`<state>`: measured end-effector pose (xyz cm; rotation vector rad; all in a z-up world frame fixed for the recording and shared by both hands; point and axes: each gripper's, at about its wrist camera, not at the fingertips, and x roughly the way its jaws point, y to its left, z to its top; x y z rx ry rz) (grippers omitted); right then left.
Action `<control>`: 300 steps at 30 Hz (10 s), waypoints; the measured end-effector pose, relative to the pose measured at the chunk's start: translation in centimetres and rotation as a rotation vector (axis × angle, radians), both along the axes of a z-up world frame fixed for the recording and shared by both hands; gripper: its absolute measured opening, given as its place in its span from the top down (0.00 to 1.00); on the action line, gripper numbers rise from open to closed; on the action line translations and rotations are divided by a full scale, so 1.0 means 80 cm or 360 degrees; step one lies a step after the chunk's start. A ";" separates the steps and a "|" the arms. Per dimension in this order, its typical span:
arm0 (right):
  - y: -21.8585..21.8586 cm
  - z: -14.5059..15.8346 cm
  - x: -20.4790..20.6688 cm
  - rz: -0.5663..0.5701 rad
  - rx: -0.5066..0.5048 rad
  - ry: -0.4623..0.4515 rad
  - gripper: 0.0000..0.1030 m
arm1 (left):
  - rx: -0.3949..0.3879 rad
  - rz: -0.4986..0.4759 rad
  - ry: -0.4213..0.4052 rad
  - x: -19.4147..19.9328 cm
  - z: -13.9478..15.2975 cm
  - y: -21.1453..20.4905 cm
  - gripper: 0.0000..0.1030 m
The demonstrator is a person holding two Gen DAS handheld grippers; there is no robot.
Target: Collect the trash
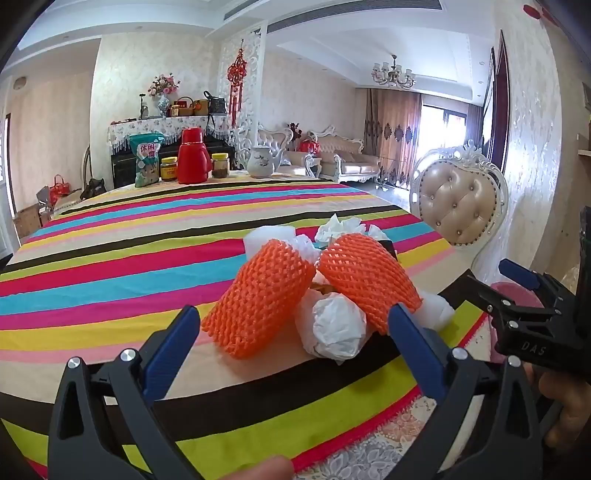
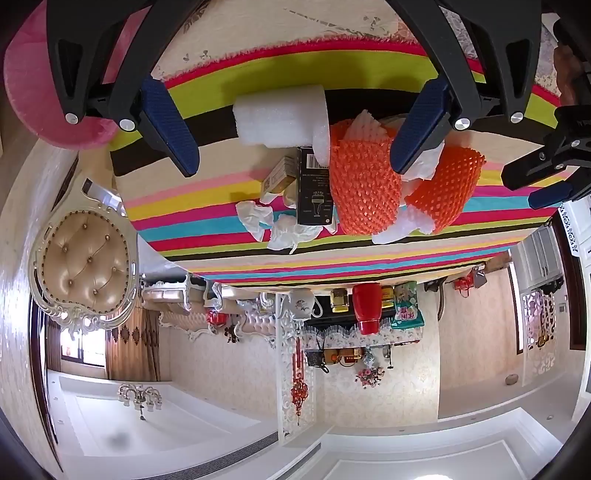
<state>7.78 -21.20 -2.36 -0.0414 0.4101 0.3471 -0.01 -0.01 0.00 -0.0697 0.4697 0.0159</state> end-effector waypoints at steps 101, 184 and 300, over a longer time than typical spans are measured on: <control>-0.004 -0.013 0.017 -0.0007 0.0020 0.0116 0.06 | -0.0037 -0.0001 0.0138 0.018 -0.005 0.020 0.04; -0.295 -0.012 -0.019 -0.0702 -0.0036 0.0369 0.70 | -0.0321 -0.1017 0.0430 0.119 0.009 -0.320 0.74; 0.030 -0.043 0.104 0.0075 0.0010 0.0407 0.28 | -0.0033 0.0007 0.0444 0.142 0.012 0.045 0.52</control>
